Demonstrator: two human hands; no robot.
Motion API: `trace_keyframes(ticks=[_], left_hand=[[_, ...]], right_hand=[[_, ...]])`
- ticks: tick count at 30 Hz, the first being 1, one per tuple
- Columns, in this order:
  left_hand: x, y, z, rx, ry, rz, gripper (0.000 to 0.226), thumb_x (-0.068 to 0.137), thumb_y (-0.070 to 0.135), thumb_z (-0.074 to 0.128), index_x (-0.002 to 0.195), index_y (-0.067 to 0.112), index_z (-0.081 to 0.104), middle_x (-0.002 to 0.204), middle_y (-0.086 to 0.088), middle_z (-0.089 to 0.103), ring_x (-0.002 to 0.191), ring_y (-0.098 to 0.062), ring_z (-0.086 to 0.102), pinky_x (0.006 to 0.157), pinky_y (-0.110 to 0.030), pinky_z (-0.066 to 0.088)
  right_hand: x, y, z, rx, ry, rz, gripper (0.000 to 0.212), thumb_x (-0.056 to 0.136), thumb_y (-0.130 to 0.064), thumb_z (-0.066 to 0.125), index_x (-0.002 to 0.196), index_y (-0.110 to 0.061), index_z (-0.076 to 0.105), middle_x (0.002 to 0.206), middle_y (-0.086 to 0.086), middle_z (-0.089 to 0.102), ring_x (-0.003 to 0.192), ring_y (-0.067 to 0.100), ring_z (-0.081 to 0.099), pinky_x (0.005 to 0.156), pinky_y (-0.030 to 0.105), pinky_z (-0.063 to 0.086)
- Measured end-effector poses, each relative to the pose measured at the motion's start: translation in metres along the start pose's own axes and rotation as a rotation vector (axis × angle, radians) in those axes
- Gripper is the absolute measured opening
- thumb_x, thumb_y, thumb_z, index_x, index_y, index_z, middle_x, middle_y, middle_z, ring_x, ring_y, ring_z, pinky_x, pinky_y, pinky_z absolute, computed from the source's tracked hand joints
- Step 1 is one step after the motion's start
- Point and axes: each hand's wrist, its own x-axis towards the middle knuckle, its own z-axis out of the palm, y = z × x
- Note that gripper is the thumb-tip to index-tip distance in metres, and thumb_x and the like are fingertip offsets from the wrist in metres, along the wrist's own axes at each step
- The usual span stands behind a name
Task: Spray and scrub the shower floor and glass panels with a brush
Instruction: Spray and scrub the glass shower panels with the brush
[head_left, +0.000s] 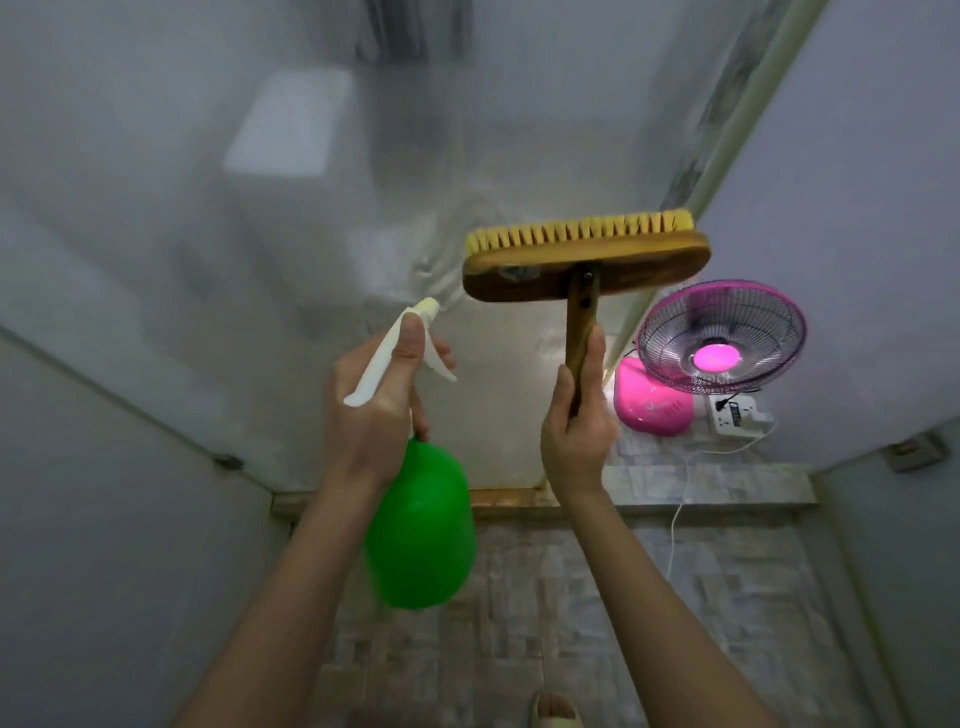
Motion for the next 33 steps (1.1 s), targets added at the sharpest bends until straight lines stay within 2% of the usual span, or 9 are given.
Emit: trace_keyframes(ticks=[5,7,12,16,19,23,27,30,33], left_hand=[[0.010,0.037,0.004,-0.003,-0.022,0.014,0.049,0.095,0.049,0.045,0.082,0.011,0.072,0.064,-0.005,0.068,0.037,-0.014,0.047,0.041,-0.023,0.041],[0.011,0.052,-0.002,-0.014,-0.024,0.038,0.043,0.096,0.049,0.044,0.083,0.019,0.073,0.068,-0.003,0.071,0.037,-0.015,0.047,0.042,-0.024,0.041],[0.010,0.088,-0.020,0.017,-0.066,0.087,0.040,0.098,0.053,0.043,0.088,0.038,0.078,0.088,-0.035,0.067,0.040,-0.020,0.047,0.047,-0.027,0.042],[0.007,0.114,-0.028,0.012,-0.060,0.081,0.042,0.095,0.053,0.045,0.089,0.027,0.076,0.087,-0.018,0.074,0.040,-0.019,0.047,0.043,-0.025,0.042],[0.005,0.135,-0.034,0.009,-0.040,0.092,0.046,0.096,0.051,0.046,0.092,0.015,0.074,0.089,-0.003,0.076,0.039,-0.017,0.046,0.042,-0.024,0.042],[0.003,0.164,-0.040,-0.018,-0.019,0.127,0.047,0.095,0.050,0.046,0.094,0.014,0.074,0.092,-0.001,0.077,0.038,-0.016,0.046,0.041,-0.025,0.042],[-0.001,0.193,-0.043,-0.107,-0.002,0.154,0.038,0.093,0.049,0.047,0.087,0.023,0.074,0.087,-0.002,0.076,0.036,-0.016,0.043,0.037,-0.023,0.038],[-0.003,0.211,-0.042,-0.126,-0.015,0.169,0.038,0.093,0.049,0.048,0.083,0.023,0.073,0.085,-0.003,0.075,0.034,-0.017,0.042,0.037,-0.022,0.037],[-0.002,0.228,-0.039,-0.099,-0.030,0.180,0.040,0.092,0.052,0.048,0.084,0.023,0.074,0.090,-0.006,0.076,0.035,-0.018,0.043,0.039,-0.023,0.038]], right_hand=[[-0.054,0.011,-0.026,-0.039,-0.154,0.173,0.051,0.101,-0.035,0.038,0.149,-0.041,0.020,0.139,-0.020,0.045,0.084,0.000,0.058,0.060,0.031,0.054],[-0.043,-0.005,-0.026,-0.022,-0.165,0.159,0.049,0.102,-0.038,0.035,0.149,-0.041,0.021,0.138,-0.009,0.052,0.083,0.001,0.059,0.061,0.025,0.054],[0.017,-0.054,-0.013,0.081,-0.116,0.122,0.051,0.102,-0.036,0.035,0.150,-0.041,0.017,0.090,0.007,0.065,0.054,0.000,0.046,0.049,0.011,0.038],[-0.026,-0.049,-0.031,0.017,-0.144,0.259,0.053,0.100,-0.037,0.038,0.142,-0.060,0.017,0.127,-0.005,0.063,0.064,0.003,0.057,0.058,0.010,0.044],[0.000,-0.080,-0.039,0.032,-0.063,0.292,0.055,0.101,-0.025,0.046,0.146,-0.047,0.024,0.114,-0.030,0.061,0.068,0.014,0.064,0.059,0.018,0.044],[0.107,-0.139,-0.049,0.111,0.066,0.139,0.052,0.103,-0.028,0.040,0.150,-0.036,0.019,0.061,-0.007,0.049,0.041,0.008,0.034,0.039,0.027,0.033],[0.099,-0.133,-0.062,0.056,0.018,0.128,0.053,0.102,-0.030,0.040,0.149,-0.040,0.019,0.069,-0.018,0.041,0.042,0.004,0.035,0.042,0.019,0.031],[0.066,-0.126,-0.079,0.005,-0.123,0.225,0.058,0.102,-0.026,0.043,0.145,-0.056,0.017,0.063,-0.016,0.043,0.042,0.003,0.037,0.040,0.028,0.034],[0.122,-0.161,-0.086,0.048,-0.029,0.105,0.054,0.101,-0.022,0.044,0.150,-0.035,0.025,0.075,-0.001,0.063,0.046,-0.002,0.044,0.047,0.007,0.029]])
